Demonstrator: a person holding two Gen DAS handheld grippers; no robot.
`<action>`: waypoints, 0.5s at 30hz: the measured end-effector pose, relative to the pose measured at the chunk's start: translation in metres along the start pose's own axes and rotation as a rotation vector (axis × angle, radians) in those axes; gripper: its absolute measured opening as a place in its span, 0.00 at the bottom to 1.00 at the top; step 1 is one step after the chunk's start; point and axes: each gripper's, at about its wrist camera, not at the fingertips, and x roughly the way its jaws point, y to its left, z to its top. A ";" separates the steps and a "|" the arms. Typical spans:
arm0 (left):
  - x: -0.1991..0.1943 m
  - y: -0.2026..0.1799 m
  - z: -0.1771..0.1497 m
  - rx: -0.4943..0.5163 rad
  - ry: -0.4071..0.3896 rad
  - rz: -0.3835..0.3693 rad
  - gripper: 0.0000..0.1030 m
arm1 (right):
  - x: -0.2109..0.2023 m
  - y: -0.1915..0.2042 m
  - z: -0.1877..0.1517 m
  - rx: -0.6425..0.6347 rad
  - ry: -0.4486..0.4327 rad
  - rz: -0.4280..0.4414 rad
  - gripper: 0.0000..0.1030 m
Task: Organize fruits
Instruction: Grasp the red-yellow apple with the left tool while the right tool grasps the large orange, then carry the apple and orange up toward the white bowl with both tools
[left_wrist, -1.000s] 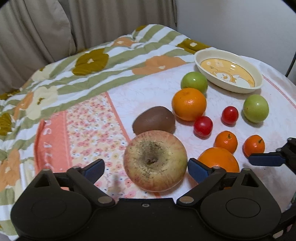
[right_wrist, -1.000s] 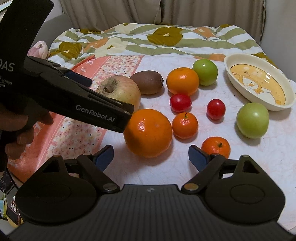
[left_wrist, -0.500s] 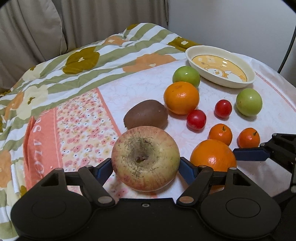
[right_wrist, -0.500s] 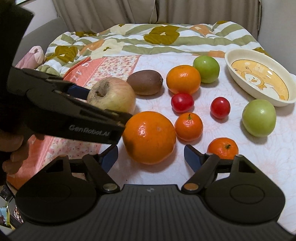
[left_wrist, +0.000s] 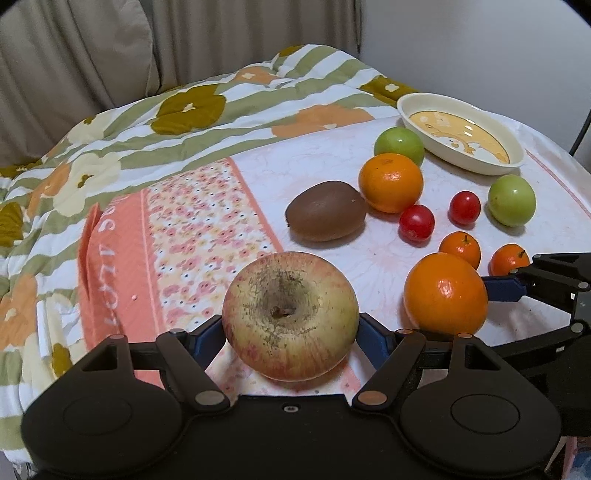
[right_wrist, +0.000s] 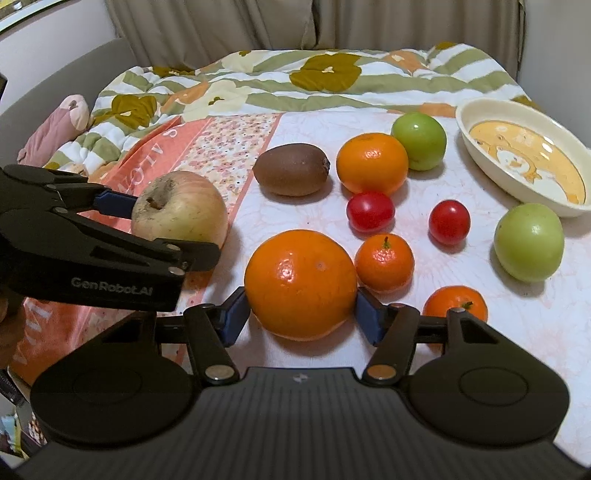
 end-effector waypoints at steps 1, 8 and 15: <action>-0.002 0.001 -0.001 -0.003 -0.004 0.003 0.77 | 0.000 -0.001 0.000 -0.001 0.000 0.002 0.73; -0.021 0.000 -0.001 -0.026 -0.032 0.017 0.77 | -0.015 -0.005 0.002 -0.004 -0.015 0.001 0.73; -0.048 -0.013 0.011 -0.051 -0.069 0.025 0.77 | -0.052 -0.016 0.011 -0.011 -0.057 -0.004 0.73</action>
